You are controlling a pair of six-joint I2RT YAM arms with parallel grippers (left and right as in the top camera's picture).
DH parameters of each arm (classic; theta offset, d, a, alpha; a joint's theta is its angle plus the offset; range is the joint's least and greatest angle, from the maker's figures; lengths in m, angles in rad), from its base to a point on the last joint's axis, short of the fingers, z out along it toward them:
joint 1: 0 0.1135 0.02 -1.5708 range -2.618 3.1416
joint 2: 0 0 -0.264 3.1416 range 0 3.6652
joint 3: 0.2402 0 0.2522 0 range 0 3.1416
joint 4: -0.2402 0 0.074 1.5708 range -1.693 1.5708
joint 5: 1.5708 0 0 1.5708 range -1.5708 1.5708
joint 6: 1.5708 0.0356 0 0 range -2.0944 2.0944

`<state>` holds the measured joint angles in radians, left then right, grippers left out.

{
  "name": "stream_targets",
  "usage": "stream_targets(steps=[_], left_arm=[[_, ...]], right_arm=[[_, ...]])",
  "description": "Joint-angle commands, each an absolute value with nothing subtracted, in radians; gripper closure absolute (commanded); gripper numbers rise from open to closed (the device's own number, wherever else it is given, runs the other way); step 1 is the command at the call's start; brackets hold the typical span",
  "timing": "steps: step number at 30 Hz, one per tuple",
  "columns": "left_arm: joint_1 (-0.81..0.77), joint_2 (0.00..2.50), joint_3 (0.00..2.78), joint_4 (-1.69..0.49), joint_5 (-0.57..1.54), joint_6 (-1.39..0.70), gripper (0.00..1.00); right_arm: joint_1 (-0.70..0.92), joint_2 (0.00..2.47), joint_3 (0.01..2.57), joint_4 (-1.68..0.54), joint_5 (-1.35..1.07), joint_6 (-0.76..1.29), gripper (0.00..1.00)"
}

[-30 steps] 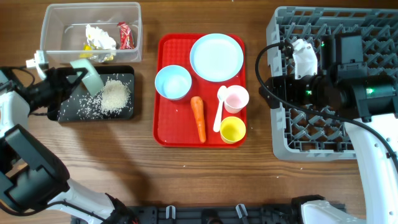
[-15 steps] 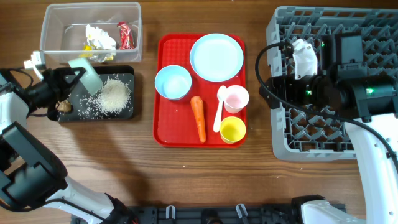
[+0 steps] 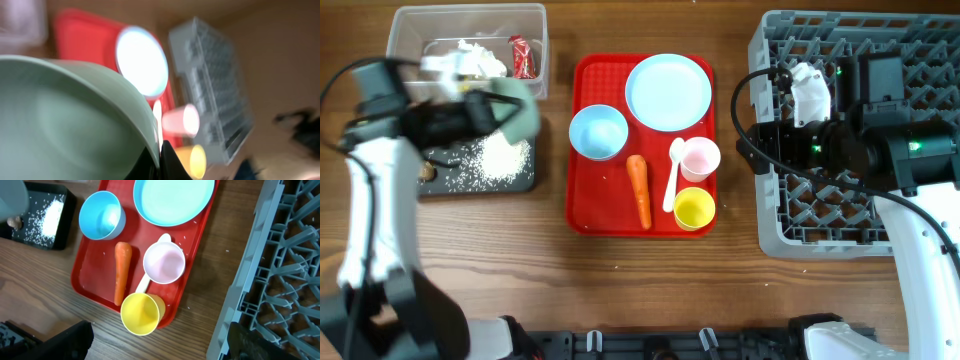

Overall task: Sort waste into correct bins and load items into the dishwasher rack
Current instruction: 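Return the empty green cup to the red tray with the left gripper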

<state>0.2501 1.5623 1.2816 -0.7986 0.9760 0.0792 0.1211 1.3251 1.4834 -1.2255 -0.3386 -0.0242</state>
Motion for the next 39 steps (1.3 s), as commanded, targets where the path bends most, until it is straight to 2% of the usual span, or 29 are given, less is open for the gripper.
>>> stream_targets(steps=[1, 7, 12, 32, 36, 39], left_arm=[[-0.01, 1.511, 1.291, -0.896, 0.549, 0.096, 0.96], [-0.321, 1.557, 1.264, -0.944, 0.195, -0.022, 0.96], [-0.448, 1.617, 1.253, -0.943, 0.129, -0.101, 0.96], [-0.563, 1.794, 1.225, -0.879, 0.111, -0.121, 0.96], [-0.565, 1.794, 1.225, -0.883, 0.111, -0.121, 0.76], [-0.565, 1.794, 1.225, -0.889, 0.111, -0.121, 0.68]], right_arm=[[0.125, 1.338, 1.478, -1.221, -0.329, -0.015, 0.12], [0.125, 1.338, 1.478, -1.221, -0.329, -0.015, 0.12], [0.125, 1.338, 1.478, -1.227, -0.329, -0.016, 0.12], [0.125, 1.339, 1.478, -1.218, -0.329, -0.02, 0.12], [0.125, 1.339, 1.478, -1.219, -0.329, -0.02, 0.12], [0.125, 1.341, 1.478, -1.213, -0.329, -0.019, 0.11]])
